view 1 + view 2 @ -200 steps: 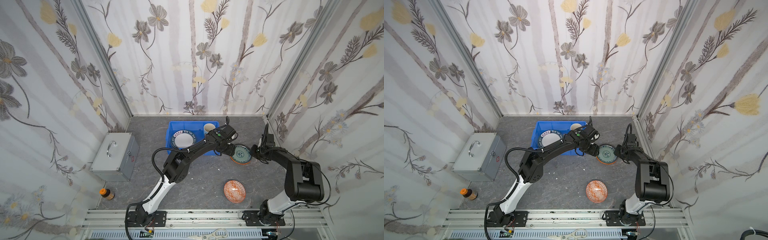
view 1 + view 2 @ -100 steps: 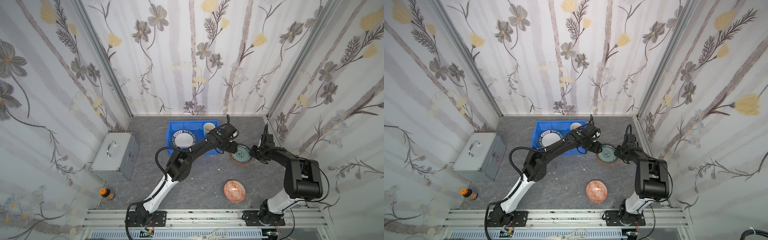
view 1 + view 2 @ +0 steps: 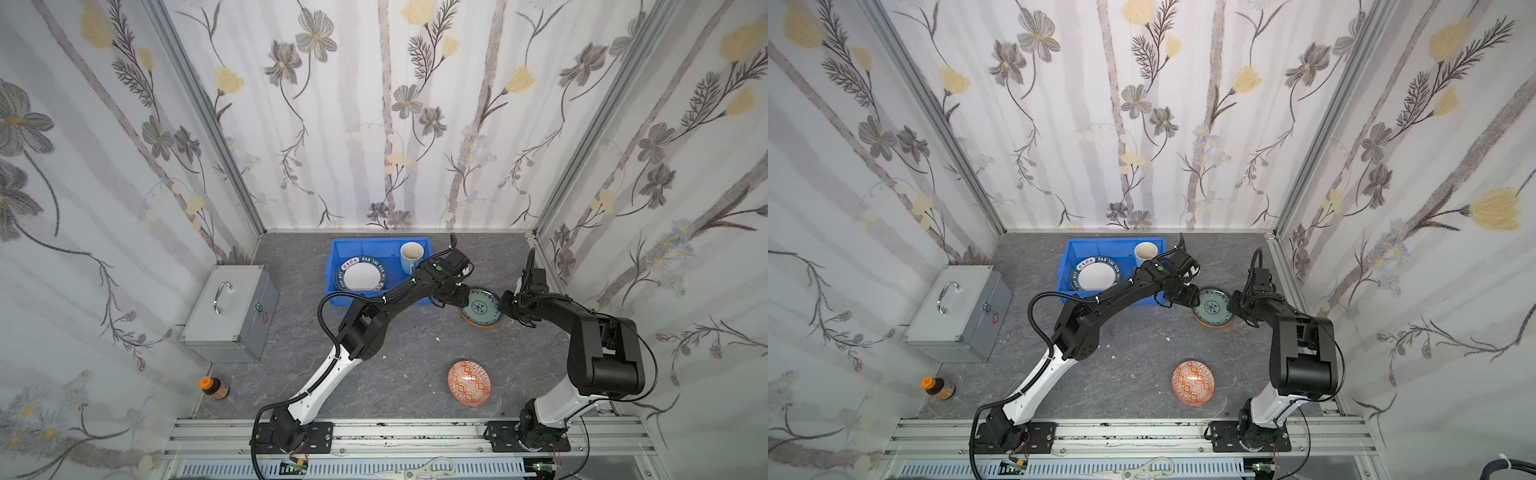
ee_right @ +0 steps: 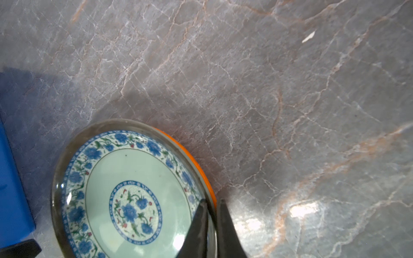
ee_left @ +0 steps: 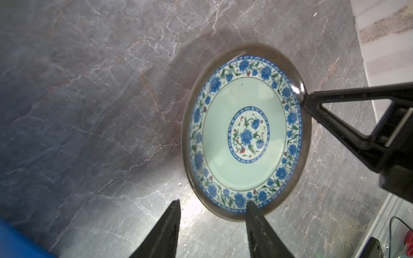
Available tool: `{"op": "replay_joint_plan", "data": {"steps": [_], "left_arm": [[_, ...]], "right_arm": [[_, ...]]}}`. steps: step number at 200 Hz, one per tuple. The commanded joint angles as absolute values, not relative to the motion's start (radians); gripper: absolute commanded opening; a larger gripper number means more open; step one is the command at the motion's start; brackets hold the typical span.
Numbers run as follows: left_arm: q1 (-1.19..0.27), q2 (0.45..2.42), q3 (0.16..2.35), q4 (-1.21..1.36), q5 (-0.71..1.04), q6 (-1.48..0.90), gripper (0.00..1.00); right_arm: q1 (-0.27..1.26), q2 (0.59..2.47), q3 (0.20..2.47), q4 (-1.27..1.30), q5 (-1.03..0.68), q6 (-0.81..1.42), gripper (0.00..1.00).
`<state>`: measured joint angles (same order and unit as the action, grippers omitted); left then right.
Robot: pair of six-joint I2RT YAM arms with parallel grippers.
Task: Place the mixed dishes into the plastic bin
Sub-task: 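Pinch the plate rim farther from the robot with the left gripper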
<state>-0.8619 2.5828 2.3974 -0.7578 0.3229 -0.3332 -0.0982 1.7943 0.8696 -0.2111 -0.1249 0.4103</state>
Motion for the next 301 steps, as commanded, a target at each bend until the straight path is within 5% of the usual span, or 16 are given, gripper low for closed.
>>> {"op": "replay_joint_plan", "data": {"steps": [1, 95, 203, 301], "left_arm": [[-0.858, 2.594, 2.404, -0.779, 0.317, -0.328, 0.48], [-0.856, 2.616, 2.404, -0.770, 0.331, -0.337, 0.40], [-0.855, 2.623, 2.404, -0.778, 0.349, -0.336, 0.17], [-0.865, 2.540, 2.290, -0.781, 0.357, -0.333, 0.13]], "right_arm": [[-0.098, 1.787, 0.873, -0.174, -0.137, 0.408, 0.11], [-0.091, 1.801, 0.879, -0.165, -0.179, 0.404, 0.11], [-0.081, 1.805, 0.880, -0.153, -0.198, 0.403, 0.13], [-0.022, 1.789, 0.897, -0.193, -0.189, 0.408, 0.12]]}}
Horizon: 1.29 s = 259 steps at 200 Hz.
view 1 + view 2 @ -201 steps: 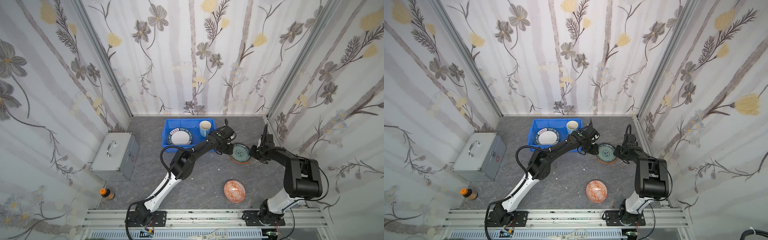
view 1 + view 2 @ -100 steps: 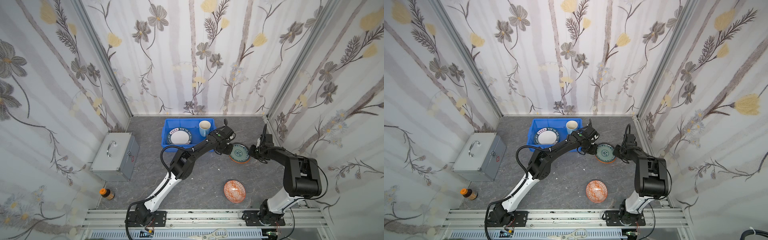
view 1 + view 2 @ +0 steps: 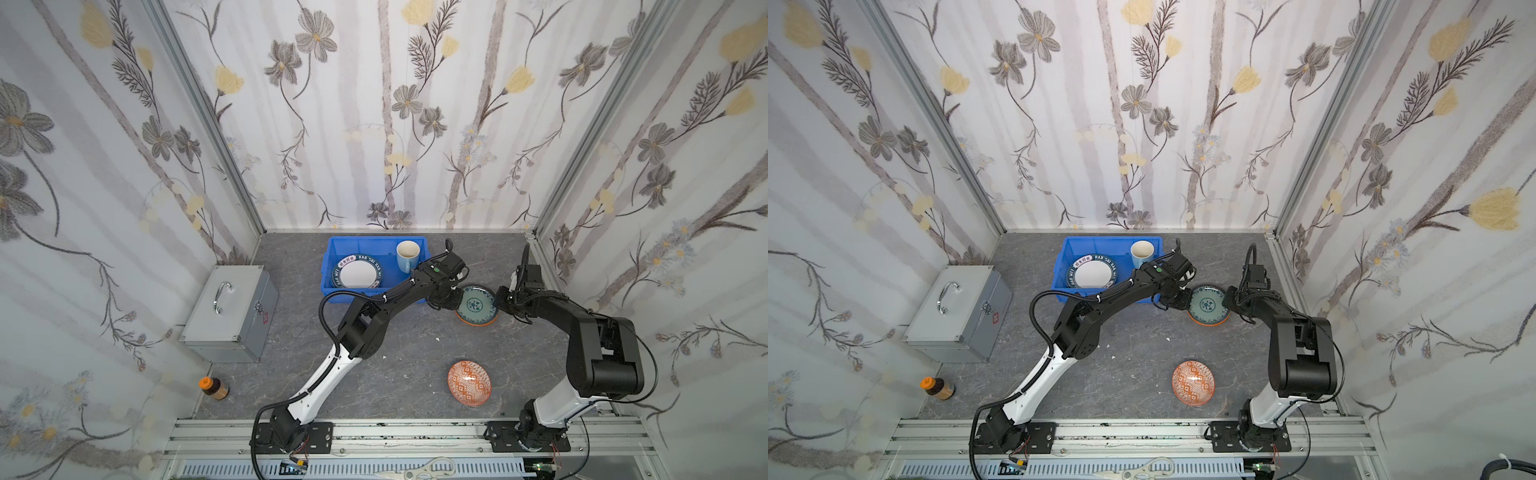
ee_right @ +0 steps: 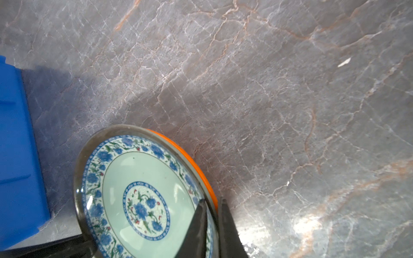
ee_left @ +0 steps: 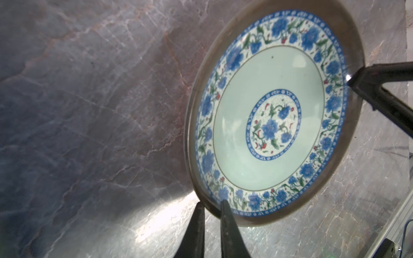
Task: Place the mixed dishes into the plastic bin
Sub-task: 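Pinch the plate rim farther from the robot with the left gripper, then tilt the blue-patterned plate up onto its edge with both grippers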
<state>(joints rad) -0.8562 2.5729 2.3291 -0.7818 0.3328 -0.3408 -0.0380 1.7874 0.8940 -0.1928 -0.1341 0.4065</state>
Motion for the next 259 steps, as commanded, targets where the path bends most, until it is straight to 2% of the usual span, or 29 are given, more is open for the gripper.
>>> {"op": "replay_joint_plan", "data": {"steps": [1, 134, 169, 190, 259], "left_arm": [[-0.866, 2.539, 2.288, -0.780, 0.357, -0.334, 0.13], [-0.904, 2.342, 1.988, -0.673, 0.320, -0.374, 0.12], [-0.904, 2.349, 1.982, -0.669, 0.311, -0.377, 0.02], [-0.905, 2.350, 1.979, -0.665, 0.311, -0.379, 0.02], [-0.904, 2.368, 1.988, -0.670, 0.304, -0.376, 0.00]], "right_arm": [[-0.022, 1.789, 0.896, -0.192, -0.189, 0.408, 0.12], [0.058, 1.772, 0.811, -0.168, -0.189, 0.413, 0.09], [0.059, 1.730, 0.801, -0.173, -0.185, 0.416, 0.11], [0.059, 1.714, 0.802, -0.184, -0.178, 0.414, 0.14], [0.056, 1.678, 0.801, -0.193, -0.130, 0.416, 0.15]]}}
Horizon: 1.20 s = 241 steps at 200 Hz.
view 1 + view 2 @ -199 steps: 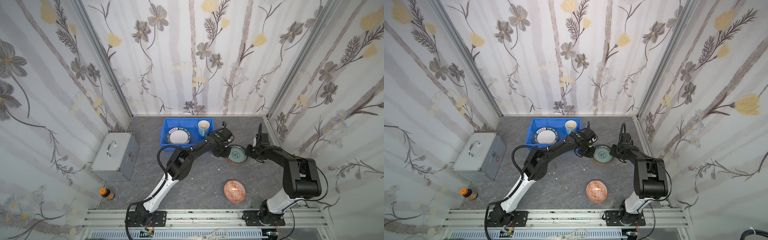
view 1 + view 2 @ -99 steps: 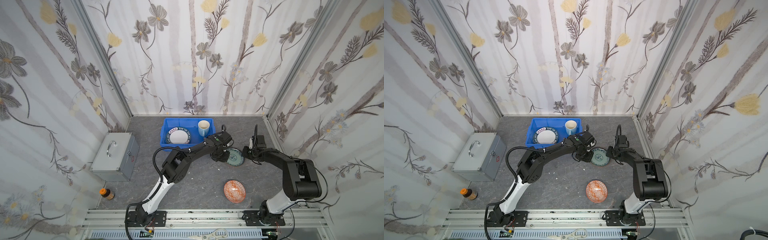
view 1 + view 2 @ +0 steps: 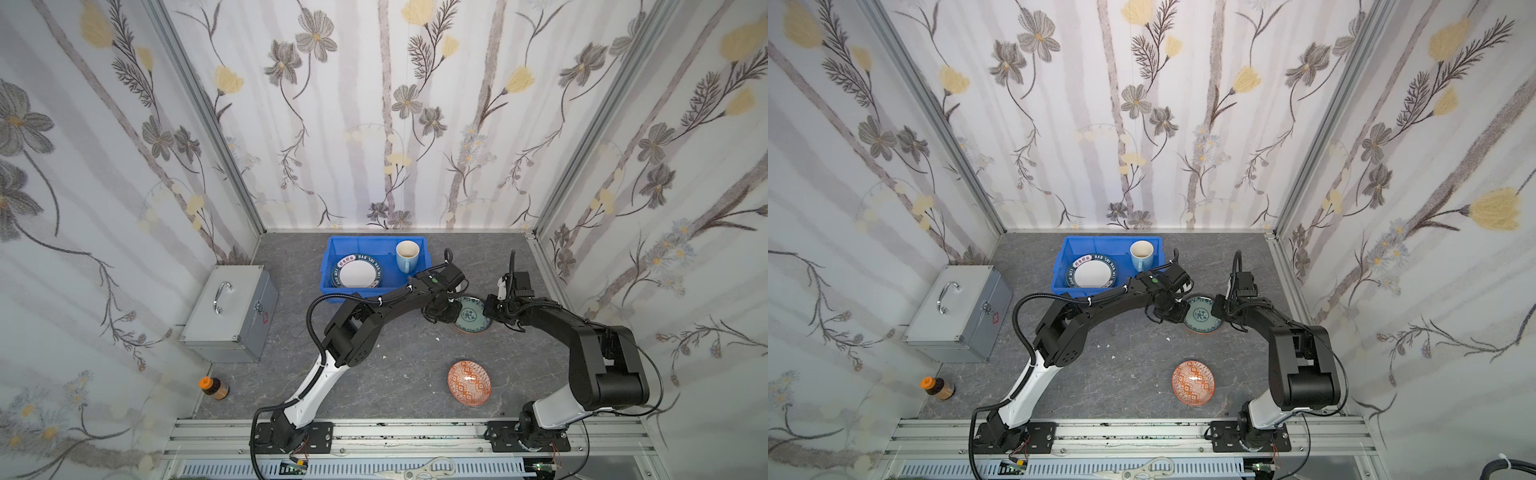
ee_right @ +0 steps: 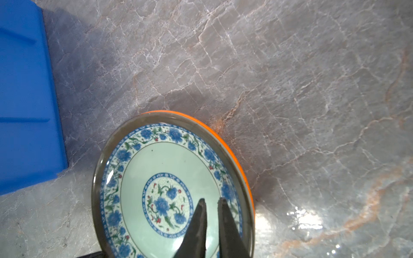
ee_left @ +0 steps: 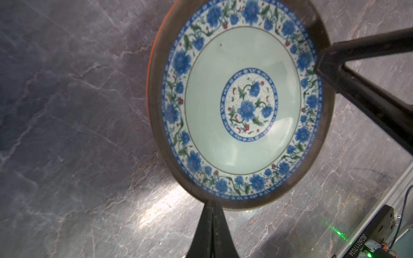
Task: Place the mixed dishes into the plastic bin
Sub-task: 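Tilt the blue-patterned plate up onto its edge with both grippers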
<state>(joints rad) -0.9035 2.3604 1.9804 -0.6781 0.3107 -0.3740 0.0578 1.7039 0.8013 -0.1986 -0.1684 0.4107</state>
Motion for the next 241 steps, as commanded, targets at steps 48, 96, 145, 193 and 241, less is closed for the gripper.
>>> {"op": "replay_joint_plan", "data": {"steps": [48, 96, 145, 193, 241], "left_arm": [[-0.905, 2.349, 1.984, -0.668, 0.279, -0.370, 0.00], [-0.899, 2.400, 2.037, -0.698, 0.299, -0.368, 0.00], [-0.897, 2.420, 2.068, -0.713, 0.303, -0.364, 0.00], [-0.893, 2.424, 2.070, -0.715, 0.311, -0.362, 0.00], [-0.891, 2.431, 2.076, -0.718, 0.316, -0.362, 0.00]], "right_arm": [[0.028, 1.676, 0.816, -0.209, -0.125, 0.405, 0.15], [0.007, 1.694, 0.821, -0.207, -0.135, 0.395, 0.16], [0.000, 1.717, 0.827, -0.196, -0.147, 0.394, 0.16], [-0.008, 1.728, 0.829, -0.190, -0.146, 0.396, 0.19], [-0.015, 1.737, 0.835, -0.181, -0.171, 0.389, 0.21]]}}
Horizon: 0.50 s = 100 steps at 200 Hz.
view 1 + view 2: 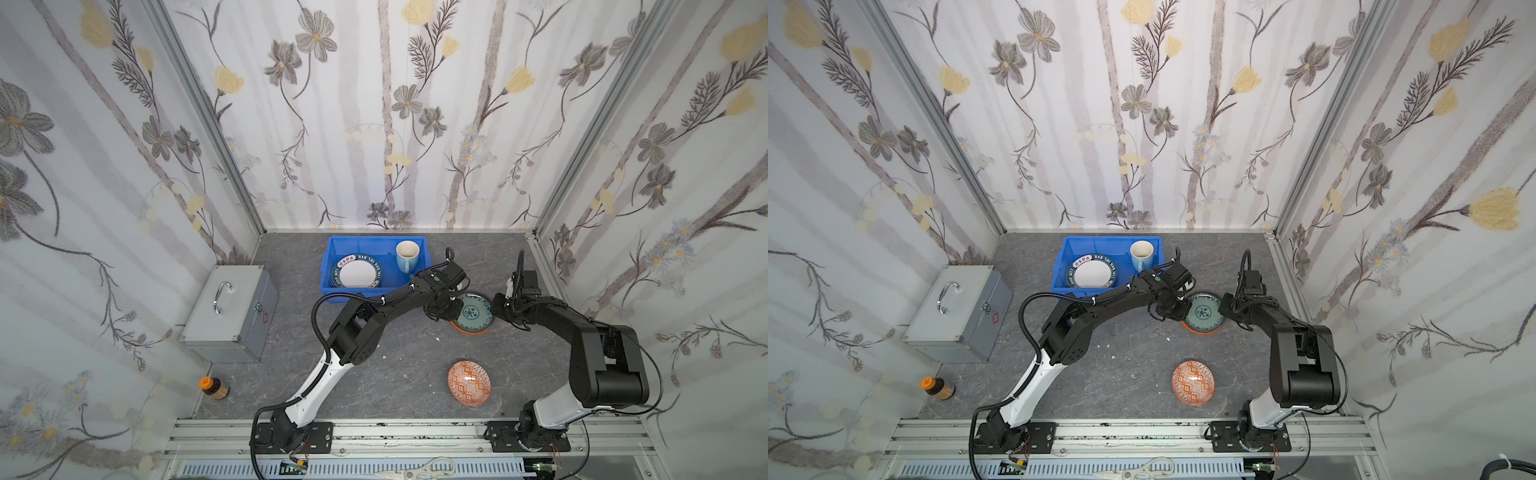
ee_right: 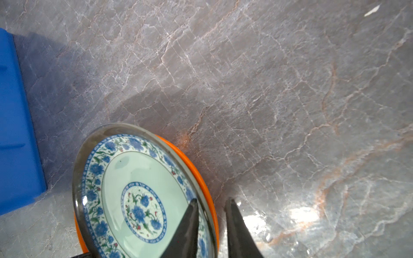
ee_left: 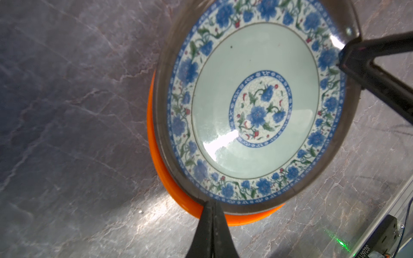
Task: Place the mixed dishes into the plastic bin
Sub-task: 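Tilt the blue-patterned plate up onto its edge with both grippers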
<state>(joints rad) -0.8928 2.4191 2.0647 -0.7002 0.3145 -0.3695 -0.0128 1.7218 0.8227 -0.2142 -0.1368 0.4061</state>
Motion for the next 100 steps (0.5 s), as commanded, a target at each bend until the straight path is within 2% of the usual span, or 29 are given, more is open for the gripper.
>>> {"op": "replay_joint_plan", "data": {"steps": [1, 64, 100], "left_arm": [[-0.890, 2.429, 2.077, -0.717, 0.316, -0.362, 0.00], [-0.886, 2.432, 2.077, -0.721, 0.320, -0.360, 0.00], [-0.884, 2.431, 2.079, -0.720, 0.321, -0.360, 0.00]], "right_arm": [[-0.015, 1.737, 0.835, -0.180, -0.173, 0.389, 0.21], [-0.015, 1.775, 0.845, -0.151, -0.235, 0.393, 0.14], [-0.018, 1.774, 0.848, -0.154, -0.233, 0.394, 0.03]]}}
